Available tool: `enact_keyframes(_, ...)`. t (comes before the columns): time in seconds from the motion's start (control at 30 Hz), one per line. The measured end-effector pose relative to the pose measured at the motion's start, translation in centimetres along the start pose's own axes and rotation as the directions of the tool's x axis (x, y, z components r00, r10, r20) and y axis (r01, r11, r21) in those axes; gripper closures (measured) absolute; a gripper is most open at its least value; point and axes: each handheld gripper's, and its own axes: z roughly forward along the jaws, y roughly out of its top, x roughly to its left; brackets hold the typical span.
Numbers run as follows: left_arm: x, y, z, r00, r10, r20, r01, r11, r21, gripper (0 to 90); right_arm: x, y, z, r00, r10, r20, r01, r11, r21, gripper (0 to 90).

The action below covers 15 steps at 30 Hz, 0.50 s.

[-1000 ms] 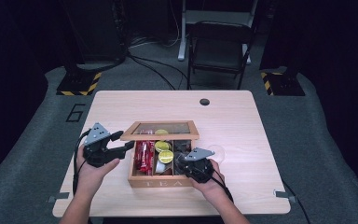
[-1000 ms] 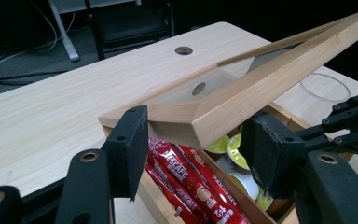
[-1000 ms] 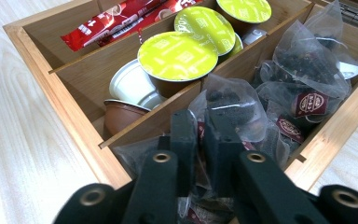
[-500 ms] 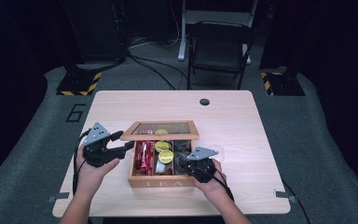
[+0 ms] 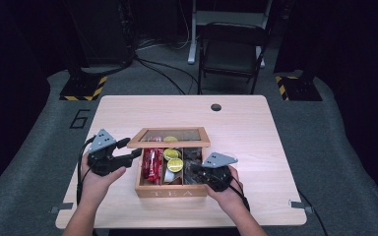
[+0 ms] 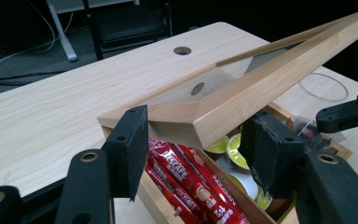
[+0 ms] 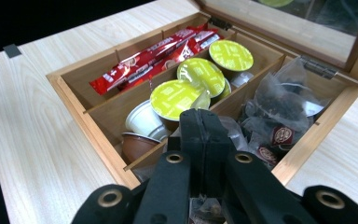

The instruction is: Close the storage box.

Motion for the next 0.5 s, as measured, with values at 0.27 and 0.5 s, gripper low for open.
enact_keyframes(0.27,0.1,0.1,0.0,1.0,-0.003,-0.001,0.003,1.0,-0.005,42.4,-0.5,0.3,-1.2,0.9998,0.007,0.021,-0.007,0.9996,-0.029,90.0)
enact_keyframes(0.5,0.1,0.2,0.0,1.0,-0.006,0.001,0.006,1.0,-0.006,42.4,-0.9,0.3,-2.1,0.9993,0.022,0.032,-0.02,0.999,-0.039,90.0)
